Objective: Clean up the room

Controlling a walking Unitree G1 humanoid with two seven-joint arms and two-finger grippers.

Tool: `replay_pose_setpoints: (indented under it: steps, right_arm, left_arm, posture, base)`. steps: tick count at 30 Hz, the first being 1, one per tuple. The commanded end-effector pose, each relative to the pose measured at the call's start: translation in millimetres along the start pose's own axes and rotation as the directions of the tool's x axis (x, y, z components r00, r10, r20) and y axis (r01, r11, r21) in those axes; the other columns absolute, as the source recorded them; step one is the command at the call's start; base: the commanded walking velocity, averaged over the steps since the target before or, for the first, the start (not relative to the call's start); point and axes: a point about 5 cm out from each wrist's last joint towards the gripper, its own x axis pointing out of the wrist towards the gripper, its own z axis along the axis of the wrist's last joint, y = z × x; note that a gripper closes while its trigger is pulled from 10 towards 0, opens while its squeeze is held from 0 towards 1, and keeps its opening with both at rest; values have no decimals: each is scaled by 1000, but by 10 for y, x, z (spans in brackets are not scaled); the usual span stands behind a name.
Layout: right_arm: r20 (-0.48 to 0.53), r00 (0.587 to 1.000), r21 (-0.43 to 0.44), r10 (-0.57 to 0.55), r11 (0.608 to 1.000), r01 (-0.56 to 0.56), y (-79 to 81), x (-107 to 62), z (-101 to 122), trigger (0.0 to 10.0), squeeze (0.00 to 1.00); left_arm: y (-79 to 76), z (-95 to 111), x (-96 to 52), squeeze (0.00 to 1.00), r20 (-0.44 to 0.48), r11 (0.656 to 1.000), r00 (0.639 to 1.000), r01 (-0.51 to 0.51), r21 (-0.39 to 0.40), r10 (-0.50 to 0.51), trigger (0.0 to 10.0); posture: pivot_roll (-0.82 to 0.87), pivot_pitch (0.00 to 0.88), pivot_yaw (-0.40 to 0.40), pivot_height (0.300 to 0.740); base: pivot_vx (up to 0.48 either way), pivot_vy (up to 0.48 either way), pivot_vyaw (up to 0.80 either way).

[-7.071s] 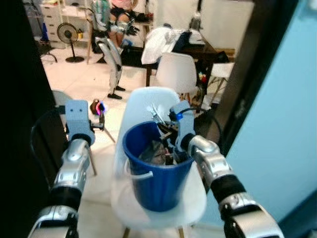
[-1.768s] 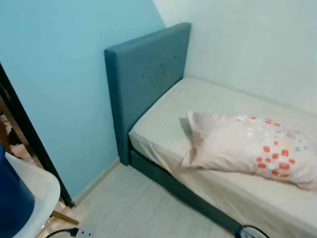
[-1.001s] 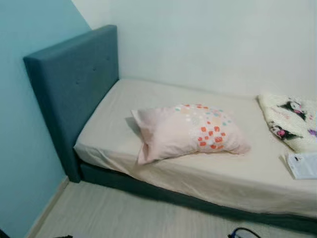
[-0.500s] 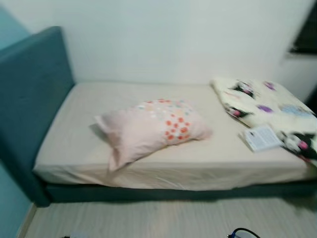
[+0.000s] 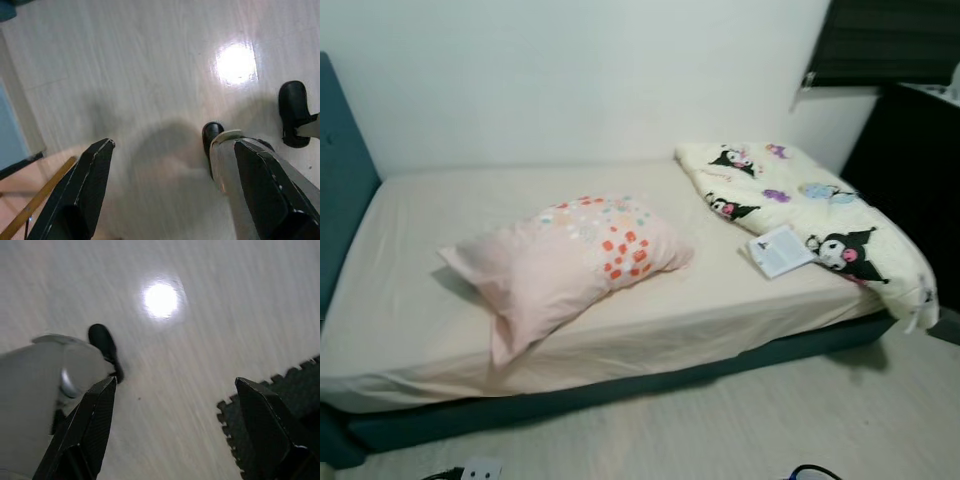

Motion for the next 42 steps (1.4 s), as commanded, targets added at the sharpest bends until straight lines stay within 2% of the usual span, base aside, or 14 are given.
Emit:
replay_pose_setpoints:
  steps: [1,3,5,9,14,18,19,21,22,23,26,34,39,42]
  right_arm:
    - [13,1000,-4,1,1000,-1,-2,1,25,10000,0]
    - [16,1000,3,7,1000,-7,10,1,19,10000,0]
    - [21,1000,12,12,1000,-13,15,0,15,10000,0]
    - [16,1000,-5,17,1000,-17,10,-1,5,10000,0]
    - [12,1000,-19,19,1000,-19,7,-1,2,10000,0]
    - [19,999,-16,27,1000,-27,10,-2,1,10000,0]
    - [20,999,-14,27,1000,-26,8,-3,1,10000,0]
    - [20,999,-14,27,1000,-26,8,-3,1,10000,0]
    - [21,999,-15,25,1000,-25,3,-3,1,10000,0]
    - [21,999,-15,25,1000,-25,3,-3,1,10000,0]
    - [19,1000,-16,21,1000,-21,-13,-5,-6,10000,0]
    - [18,1000,-22,18,1000,-17,-24,-7,-17,10000,0]
    - [15,1000,-43,17,999,-16,-32,-8,-23,10000,0]
    - [20,1000,-37,14,999,-13,-27,-9,-26,10000,0]
  left_arm:
    - [-3,4,0,0,6,999,1000,9,-34,-9,10000]
    - [45,182,20,0,76,992,997,14,-122,-5,10000]
    - [74,358,34,0,137,989,991,23,-149,-2,10000]
    - [74,634,44,0,218,990,976,39,-139,-8,10000]
    - [58,703,46,0,233,992,972,45,-115,-17,10000]
    - [-5,546,46,0,182,995,983,45,-84,-29,10000]
    - [-33,413,40,0,143,997,989,45,-69,-35,10000]
    - [-33,413,40,0,143,997,989,45,-69,-35,10000]
    - [-51,252,27,0,96,997,995,44,-61,-38,10000]
    - [-51,252,27,0,96,997,995,44,-61,-38,10000]
    - [-61,-88,-22,0,3,997,999,38,-66,-37,10000]
    - [-49,-182,-40,0,-25,996,999,27,-84,-29,10000]
    - [-15,-59,-16,0,10,991,1000,16,-133,-14,10000]
    - [-20,-25,-10,0,21,992,1000,23,-125,-21,10000]
  posture:
    - [-14,0,-44,720]
    - [-25,0,-35,720]
    - [-19,0,-36,720]
    - [0,0,-47,720]
    - [0,0,-56,720]
    - [-14,0,-51,720]
    - [-14,0,-53,720]
    - [-14,0,-53,720]
    - [-15,0,-57,720]
    - [-15,0,-57,720]
    - [-20,0,-64,720]
    - [-33,0,-75,720]
    - [-26,0,-77,720]
    - [-42,0,-65,720]
  base:
    - [0,0,0]
    - [0,0,0]
    - [0,0,0]
    - [0,0,0]
    - [0,0,0]
    - [0,0,0]
    - [0,0,0]
    - [0,0,0]
    - [0,0,0]
    - [0,0,0]
    - [0,0,0]
    - [0,0,0]
    - [0,0,0]
    - [0,0,0]
